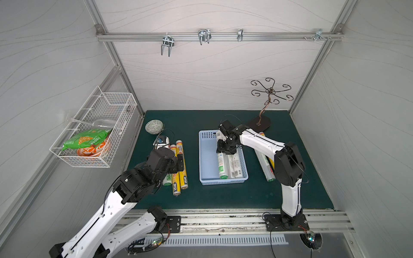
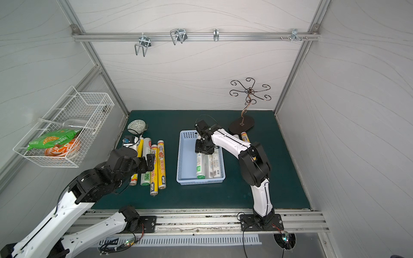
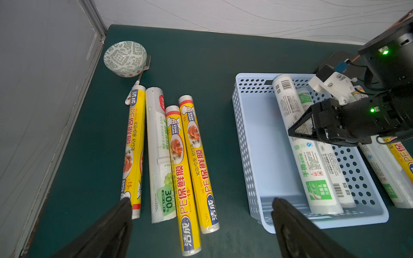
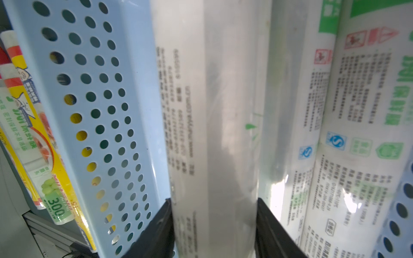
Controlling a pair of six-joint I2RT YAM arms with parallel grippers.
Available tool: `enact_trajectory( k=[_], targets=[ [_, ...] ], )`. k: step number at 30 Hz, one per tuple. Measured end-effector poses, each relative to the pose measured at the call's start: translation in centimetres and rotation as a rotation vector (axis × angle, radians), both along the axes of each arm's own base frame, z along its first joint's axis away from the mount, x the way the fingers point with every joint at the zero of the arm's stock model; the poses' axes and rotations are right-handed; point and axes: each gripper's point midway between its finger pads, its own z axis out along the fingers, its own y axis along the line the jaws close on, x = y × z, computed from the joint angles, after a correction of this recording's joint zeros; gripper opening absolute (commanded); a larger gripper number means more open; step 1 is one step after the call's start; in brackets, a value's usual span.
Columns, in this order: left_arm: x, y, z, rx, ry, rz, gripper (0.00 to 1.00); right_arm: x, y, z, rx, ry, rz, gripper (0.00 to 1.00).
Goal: Put the plastic wrap into the basket
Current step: Place the plastic wrap in the basket.
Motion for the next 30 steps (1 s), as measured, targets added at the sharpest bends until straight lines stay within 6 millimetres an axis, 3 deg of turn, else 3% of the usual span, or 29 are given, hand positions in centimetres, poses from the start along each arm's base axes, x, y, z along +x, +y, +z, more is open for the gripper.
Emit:
enact_trajectory(
  k=[13,30],
  targets=[
    [-0.1,0.0,-0.8,0.011,0.016,0.000,1.00,-0.8,1.2,-2.3,-0.029,0.016,0.030,0.37],
    [-0.1,0.0,-1.1,0.017,0.023,-0.003,0.99,-1.3,3.0,-2.6,0.059,0.056,0.039,0.63]
  ],
)
